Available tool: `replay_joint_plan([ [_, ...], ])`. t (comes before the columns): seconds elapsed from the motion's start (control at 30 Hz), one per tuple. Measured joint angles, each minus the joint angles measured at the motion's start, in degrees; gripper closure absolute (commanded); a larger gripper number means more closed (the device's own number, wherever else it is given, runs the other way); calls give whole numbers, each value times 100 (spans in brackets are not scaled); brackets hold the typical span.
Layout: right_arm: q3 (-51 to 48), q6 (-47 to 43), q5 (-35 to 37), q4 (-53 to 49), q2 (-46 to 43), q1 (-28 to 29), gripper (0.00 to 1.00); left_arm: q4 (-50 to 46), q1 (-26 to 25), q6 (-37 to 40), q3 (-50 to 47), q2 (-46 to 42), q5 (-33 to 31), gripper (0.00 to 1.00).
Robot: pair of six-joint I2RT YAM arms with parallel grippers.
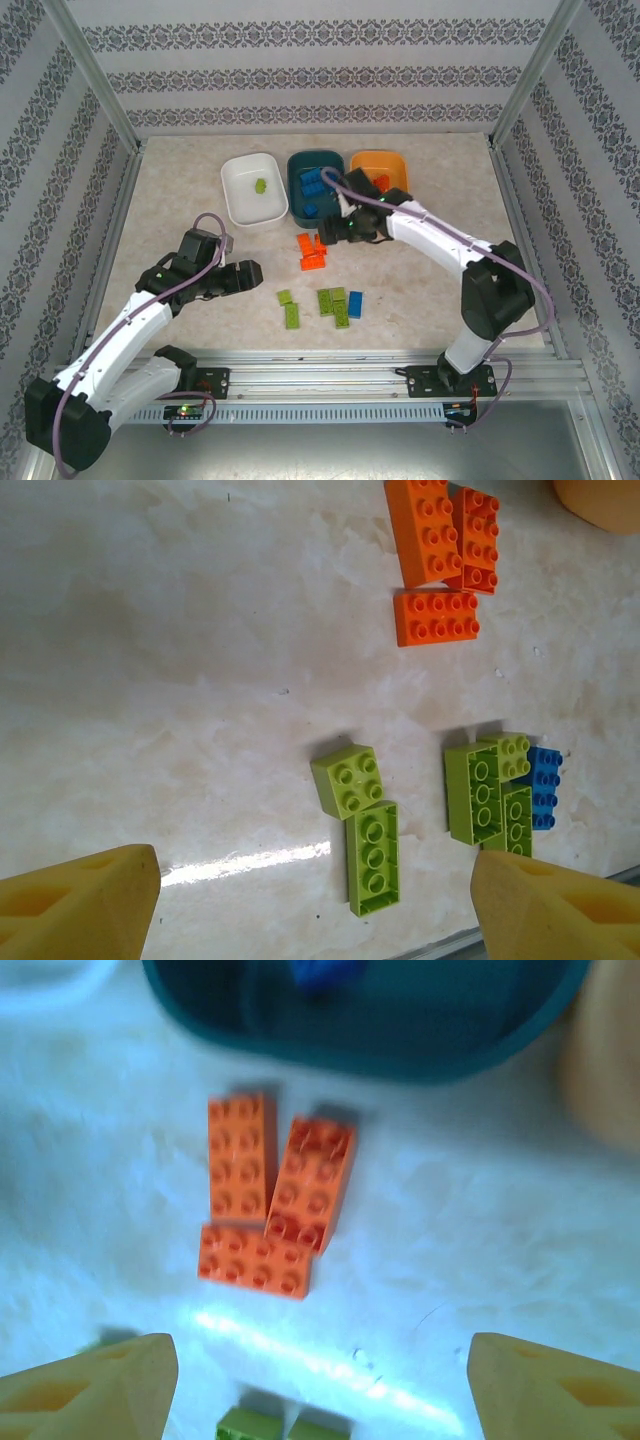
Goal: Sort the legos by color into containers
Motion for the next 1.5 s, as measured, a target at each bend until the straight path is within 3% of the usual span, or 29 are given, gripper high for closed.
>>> replay_joint_plan([
  [0.2,70,199,238,105,892,402,36,-7,0,-33,-2,-236,15,16],
  [0.57,979,326,444,199,1969,396,39,-157,0,-26,-2,-455,-52,15],
  [0.8,1211,369,514,199,2179,367,43,-168,0,-9,-2,-452,-87,14],
  [1.1,1248,468,520,317,2214,291,55,-186,0,-9,-2,-452,-118,14],
  [1.3,1178,522,516,413,2192,256,56,-186,0,-9,-2,-452,-138,14],
  [1.5,448,649,520,621,1696,334,52,-186,0,-9,-2,-455,-140,13],
])
